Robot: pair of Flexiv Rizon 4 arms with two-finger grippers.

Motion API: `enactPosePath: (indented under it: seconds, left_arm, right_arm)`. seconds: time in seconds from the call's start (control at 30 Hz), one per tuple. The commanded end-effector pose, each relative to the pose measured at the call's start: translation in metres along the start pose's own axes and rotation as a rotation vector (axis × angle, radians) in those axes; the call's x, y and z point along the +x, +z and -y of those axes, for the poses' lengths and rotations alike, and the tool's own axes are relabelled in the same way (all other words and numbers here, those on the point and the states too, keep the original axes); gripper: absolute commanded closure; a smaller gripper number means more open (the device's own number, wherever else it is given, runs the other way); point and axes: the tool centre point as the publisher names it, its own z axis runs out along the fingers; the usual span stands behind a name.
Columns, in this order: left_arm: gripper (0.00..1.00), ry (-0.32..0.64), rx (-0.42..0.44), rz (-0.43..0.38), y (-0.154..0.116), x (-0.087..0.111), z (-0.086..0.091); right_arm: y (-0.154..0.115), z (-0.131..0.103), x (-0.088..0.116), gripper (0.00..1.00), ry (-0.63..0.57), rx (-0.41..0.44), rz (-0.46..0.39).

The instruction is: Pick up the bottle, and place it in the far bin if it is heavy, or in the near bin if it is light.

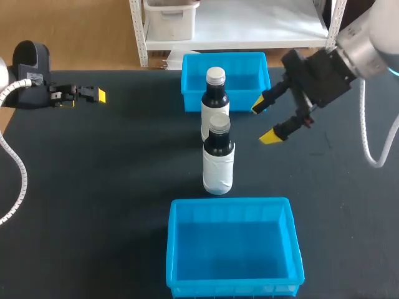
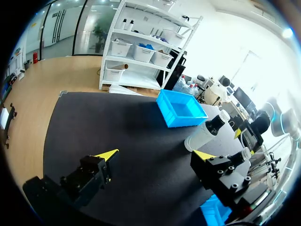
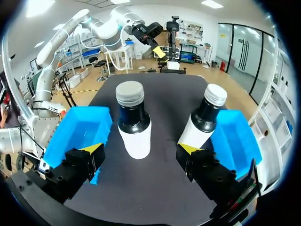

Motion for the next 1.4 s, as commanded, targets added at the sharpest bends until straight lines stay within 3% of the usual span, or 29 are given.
enactPosePath:
  seconds: [0.03,0.63,1.4]
  left_arm:
    - [0.00,0.000,0.000,0.000,0.000,0.000,0.000]
    - [0.00,0.000,0.000,0.000,0.000,0.000,0.000]
    - [0.00,0.000,0.000,0.000,0.000,0.000,0.000]
  right_arm:
    - [0.012,0.002,0.000,0.00,-0.003,-0.014,0.025]
    - [0.044,-0.011,-0.036,0.00,0.039,-0.044,0.113]
    - [0.074,-0.009,-0.045,0.00,0.106,-0.031,0.137]
